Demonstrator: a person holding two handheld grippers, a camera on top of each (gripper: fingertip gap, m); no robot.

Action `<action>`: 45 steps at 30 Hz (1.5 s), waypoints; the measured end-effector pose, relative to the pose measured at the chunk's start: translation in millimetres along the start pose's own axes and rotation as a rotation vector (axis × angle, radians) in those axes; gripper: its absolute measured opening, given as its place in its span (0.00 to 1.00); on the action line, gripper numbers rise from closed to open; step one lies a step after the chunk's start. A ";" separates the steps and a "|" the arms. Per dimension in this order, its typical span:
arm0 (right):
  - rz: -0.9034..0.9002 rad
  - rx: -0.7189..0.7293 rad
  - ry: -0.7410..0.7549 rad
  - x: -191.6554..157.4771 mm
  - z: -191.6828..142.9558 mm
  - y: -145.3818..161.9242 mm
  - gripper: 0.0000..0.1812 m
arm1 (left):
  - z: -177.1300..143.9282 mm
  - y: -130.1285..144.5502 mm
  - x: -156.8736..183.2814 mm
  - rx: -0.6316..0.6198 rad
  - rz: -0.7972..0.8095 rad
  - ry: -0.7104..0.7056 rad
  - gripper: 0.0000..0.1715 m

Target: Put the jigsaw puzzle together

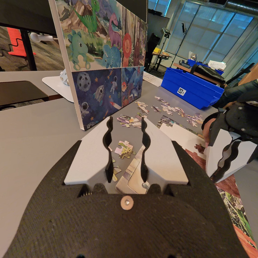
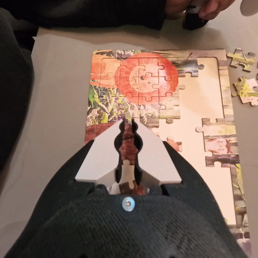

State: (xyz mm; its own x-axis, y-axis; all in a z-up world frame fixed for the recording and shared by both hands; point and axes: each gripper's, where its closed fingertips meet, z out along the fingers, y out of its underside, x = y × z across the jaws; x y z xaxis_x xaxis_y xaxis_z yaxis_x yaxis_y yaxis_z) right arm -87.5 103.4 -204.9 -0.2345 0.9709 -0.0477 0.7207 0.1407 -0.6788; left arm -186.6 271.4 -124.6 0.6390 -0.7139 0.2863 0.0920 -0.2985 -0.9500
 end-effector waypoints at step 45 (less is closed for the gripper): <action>0.264 0.400 0.573 130.5 -137.8 68.0 0.09 | 3.1 4.4 2.4 -0.037 0.055 -0.027 0.22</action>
State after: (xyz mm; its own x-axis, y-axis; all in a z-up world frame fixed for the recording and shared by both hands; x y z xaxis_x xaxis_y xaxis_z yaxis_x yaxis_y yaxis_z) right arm 20.8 266.4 -156.3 0.3687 0.9269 0.0694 0.3883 -0.0857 -0.9175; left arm -182.2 270.3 -128.4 0.6624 -0.7129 0.2302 0.0281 -0.2834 -0.9586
